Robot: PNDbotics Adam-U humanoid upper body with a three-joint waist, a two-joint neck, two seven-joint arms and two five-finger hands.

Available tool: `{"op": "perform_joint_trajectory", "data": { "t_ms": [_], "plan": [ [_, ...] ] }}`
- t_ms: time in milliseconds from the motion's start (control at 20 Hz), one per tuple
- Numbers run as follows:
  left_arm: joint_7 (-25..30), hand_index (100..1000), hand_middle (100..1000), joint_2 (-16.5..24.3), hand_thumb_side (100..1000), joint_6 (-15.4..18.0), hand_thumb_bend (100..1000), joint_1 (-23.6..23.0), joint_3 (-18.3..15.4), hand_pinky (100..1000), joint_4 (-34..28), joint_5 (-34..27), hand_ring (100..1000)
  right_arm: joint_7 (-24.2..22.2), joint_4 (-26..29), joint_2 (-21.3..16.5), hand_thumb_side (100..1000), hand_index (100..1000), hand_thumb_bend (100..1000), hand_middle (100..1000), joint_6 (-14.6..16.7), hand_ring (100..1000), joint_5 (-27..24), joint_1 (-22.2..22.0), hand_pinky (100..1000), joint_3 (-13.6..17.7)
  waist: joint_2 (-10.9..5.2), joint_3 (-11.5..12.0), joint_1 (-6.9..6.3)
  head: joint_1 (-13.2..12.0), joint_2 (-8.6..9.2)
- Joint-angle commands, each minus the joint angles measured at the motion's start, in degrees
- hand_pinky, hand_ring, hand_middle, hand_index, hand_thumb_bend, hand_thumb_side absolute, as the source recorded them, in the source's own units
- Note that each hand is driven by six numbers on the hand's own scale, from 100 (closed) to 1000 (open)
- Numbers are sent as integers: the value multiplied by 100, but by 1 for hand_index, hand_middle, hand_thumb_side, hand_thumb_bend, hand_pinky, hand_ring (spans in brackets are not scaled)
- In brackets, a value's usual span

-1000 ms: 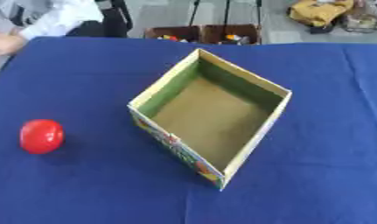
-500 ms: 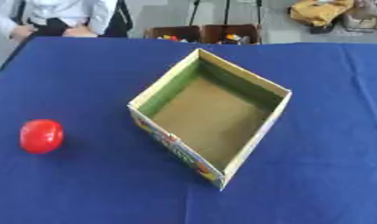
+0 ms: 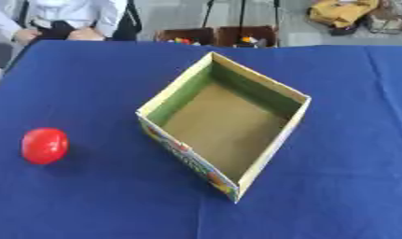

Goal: Pick up objects on the table and place them in the box.

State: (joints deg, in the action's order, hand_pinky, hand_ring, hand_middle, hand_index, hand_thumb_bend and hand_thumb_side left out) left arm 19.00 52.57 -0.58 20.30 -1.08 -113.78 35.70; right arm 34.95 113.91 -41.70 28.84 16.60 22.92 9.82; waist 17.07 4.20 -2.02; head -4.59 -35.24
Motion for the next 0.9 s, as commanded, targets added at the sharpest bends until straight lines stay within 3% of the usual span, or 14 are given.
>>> {"op": "perform_joint_trajectory", "data": {
  "t_ms": [50, 200, 350, 650, 800, 900],
  "plan": [
    [757, 1000, 939, 377, 884, -188, 385, -12, 81, 721, -81, -213, 893, 14, 68, -214, 1000, 818, 100, 760, -5, 776, 19, 54, 742, 18, -134, -18, -86, -35, 11],
    [1358, 1000, 948, 421, 834, -381, 447, -28, 126, 725, -81, -300, 897, 6, 68, -209, 1000, 818, 100, 758, -11, 775, 17, 53, 743, 13, -129, -41, -94, -49, 26],
    [1854, 1000, 965, 418, 790, -441, 577, -20, 145, 739, -81, -372, 906, 1, 68, -206, 1000, 816, 100, 756, -22, 774, 15, 53, 743, 9, -122, -60, -98, -56, 34],
    [3097, 1000, 979, 440, 699, -381, 613, -16, 159, 632, -81, -310, 849, -13, 68, -194, 1000, 815, 100, 753, -46, 771, 9, 47, 744, 2, -122, -68, -104, -71, 42],
    [3274, 1000, 987, 426, 675, -432, 611, -33, 157, 614, -81, -169, 842, -15, 68, -191, 1000, 814, 100, 752, -54, 770, 8, 46, 744, 2, -120, -73, -104, -83, 47],
    [3291, 1000, 992, 423, 687, -468, 705, -70, 199, 626, -81, -136, 848, -18, 68, -187, 1000, 814, 100, 750, -57, 768, 6, 49, 744, 0, -117, -79, -105, -94, 52]
  ]
}}
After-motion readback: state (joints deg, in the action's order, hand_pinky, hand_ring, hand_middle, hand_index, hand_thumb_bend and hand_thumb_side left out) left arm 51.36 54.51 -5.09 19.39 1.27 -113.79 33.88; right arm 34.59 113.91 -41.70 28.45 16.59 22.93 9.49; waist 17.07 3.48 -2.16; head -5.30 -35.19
